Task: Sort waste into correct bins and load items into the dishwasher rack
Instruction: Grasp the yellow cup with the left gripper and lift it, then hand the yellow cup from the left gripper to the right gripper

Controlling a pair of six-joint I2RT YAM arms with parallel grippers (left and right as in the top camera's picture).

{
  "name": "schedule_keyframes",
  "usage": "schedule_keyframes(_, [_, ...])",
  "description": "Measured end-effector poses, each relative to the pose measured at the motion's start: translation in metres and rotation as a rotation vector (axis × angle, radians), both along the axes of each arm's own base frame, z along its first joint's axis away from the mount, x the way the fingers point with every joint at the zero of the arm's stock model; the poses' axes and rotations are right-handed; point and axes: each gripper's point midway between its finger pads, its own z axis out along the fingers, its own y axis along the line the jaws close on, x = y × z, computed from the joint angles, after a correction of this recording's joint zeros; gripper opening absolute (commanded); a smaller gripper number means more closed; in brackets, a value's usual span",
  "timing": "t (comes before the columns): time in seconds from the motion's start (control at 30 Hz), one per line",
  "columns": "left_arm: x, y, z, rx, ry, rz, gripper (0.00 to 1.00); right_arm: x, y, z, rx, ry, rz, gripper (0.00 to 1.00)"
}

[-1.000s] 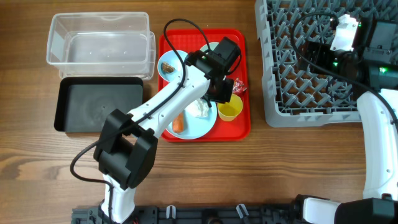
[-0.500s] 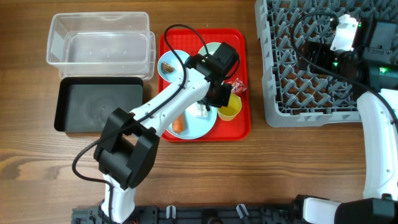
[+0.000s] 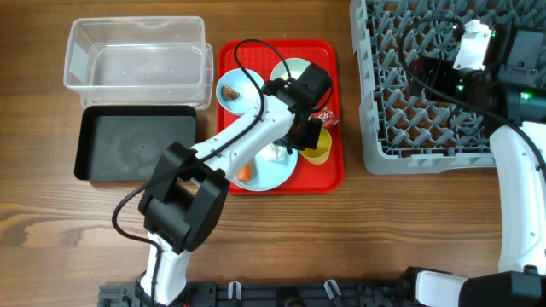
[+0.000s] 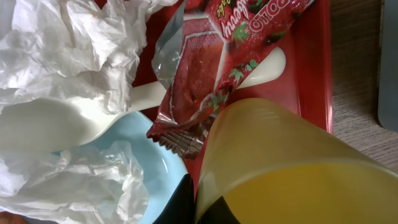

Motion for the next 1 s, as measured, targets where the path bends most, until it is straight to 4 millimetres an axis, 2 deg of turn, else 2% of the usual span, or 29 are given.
schedule_keyframes(0.13, [0.003,0.003,0.003,-0.037,0.024,0.026,0.04,0.0,0.0,0.0,0.003,0.0,-0.003,0.98])
schedule_keyframes(0.23, [0.019,0.018,0.026,-0.138,0.037,0.092,0.04,0.0,0.007,0.002,0.042,-0.005,0.016,0.99])
schedule_keyframes(0.37, [0.054,0.045,0.096,-0.415,-0.006,0.181,0.04,0.005,0.033,0.016,0.162,-0.065,0.125,1.0])
schedule_keyframes(0.43, [0.068,0.055,0.133,-0.589,-0.028,0.182,0.04,0.008,0.052,0.031,0.245,-0.121,0.215,1.0])
schedule_keyframes(0.5, [0.076,0.059,0.158,-0.737,-0.035,0.145,0.04,0.009,0.071,0.047,0.318,-0.179,0.307,1.0])
schedule_keyframes(0.6, [0.079,0.054,0.189,-0.922,-0.055,0.045,0.04,0.006,0.109,0.071,0.42,-0.266,0.5,1.0])
schedule_keyframes(0.63, [0.079,0.052,0.194,-0.946,-0.056,0.027,0.04,0.003,0.124,0.076,0.457,-0.286,0.574,1.0])
schedule_keyframes(0.67, [0.075,0.046,0.211,-1.034,-0.068,-0.05,0.04,0.002,0.139,0.082,0.493,-0.312,0.654,1.0])
schedule_keyframes(0.77, [0.066,0.038,0.234,-1.149,-0.073,-0.166,0.04,-0.007,0.175,0.086,0.614,-0.338,0.86,1.0])
schedule_keyframes(1.0, [0.056,0.036,0.247,-1.217,-0.05,-0.23,0.04,-0.021,0.211,0.076,0.776,-0.302,1.074,0.97])
